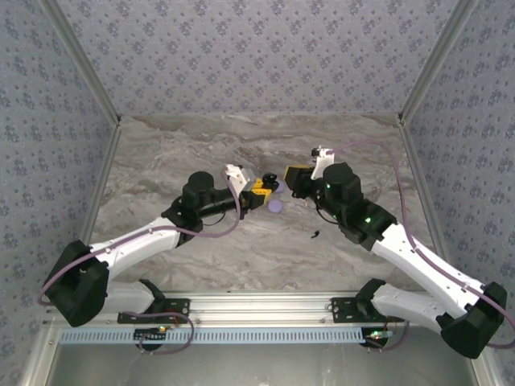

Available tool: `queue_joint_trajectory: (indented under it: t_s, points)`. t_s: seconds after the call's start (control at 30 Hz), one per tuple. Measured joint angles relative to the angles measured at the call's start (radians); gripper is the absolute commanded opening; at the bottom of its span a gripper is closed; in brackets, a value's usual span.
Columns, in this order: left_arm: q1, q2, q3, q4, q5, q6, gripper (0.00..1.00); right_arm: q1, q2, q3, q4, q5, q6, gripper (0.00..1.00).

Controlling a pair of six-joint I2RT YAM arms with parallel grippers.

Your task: Insert the wireless bluetooth earbuds into the charging case

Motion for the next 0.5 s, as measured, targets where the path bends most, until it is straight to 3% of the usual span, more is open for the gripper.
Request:
queue_joint_trajectory:
  t_s: [0.5]
  points:
    - [-0.005,0.002,0.004,0.000,-0.001,-0.003,0.00,0.051,0.055,0.000,0.012,-0.001,0.001,0.19]
